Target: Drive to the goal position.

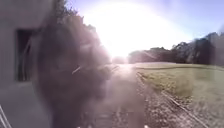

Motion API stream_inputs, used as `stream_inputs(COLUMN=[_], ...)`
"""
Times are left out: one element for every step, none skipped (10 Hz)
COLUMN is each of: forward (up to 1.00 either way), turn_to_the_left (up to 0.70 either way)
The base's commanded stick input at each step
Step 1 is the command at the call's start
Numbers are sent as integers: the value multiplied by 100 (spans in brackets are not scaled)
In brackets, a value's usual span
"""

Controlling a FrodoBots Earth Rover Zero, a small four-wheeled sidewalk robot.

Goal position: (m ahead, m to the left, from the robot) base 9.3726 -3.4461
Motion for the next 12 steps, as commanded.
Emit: stream_inputs(forward=[70, 70, 70, 70, 70, 70, 70, 70, 70, 70, 70, 70], turn_to_the_left=[0, 0, 0, 0, 0, 0, 0, 0, 0, 0, 0, 0])
